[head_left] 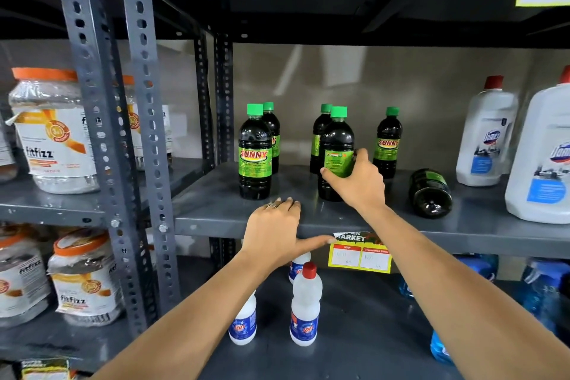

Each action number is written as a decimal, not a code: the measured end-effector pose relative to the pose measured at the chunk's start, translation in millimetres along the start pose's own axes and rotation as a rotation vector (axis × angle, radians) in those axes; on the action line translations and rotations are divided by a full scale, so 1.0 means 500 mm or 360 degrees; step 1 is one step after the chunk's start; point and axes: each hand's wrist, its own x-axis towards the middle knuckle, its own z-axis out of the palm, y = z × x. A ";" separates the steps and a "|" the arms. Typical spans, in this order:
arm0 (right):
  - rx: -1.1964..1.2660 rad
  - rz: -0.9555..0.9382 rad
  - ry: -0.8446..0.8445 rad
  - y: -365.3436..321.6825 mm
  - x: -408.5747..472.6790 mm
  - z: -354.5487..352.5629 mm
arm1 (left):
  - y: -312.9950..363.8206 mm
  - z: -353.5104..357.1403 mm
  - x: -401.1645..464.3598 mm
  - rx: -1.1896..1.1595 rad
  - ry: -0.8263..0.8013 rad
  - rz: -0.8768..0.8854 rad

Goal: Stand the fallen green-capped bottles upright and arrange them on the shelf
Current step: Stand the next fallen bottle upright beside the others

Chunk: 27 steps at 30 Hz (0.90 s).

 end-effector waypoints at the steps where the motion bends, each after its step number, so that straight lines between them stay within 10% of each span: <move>1: -0.0006 -0.0015 0.0000 -0.001 -0.002 0.000 | 0.000 0.000 0.000 0.0010 0.0004 -0.0003; 27: 0.0693 0.0107 -0.0430 0.022 0.026 0.013 | 0.001 0.005 0.000 -0.0038 0.0016 -0.0003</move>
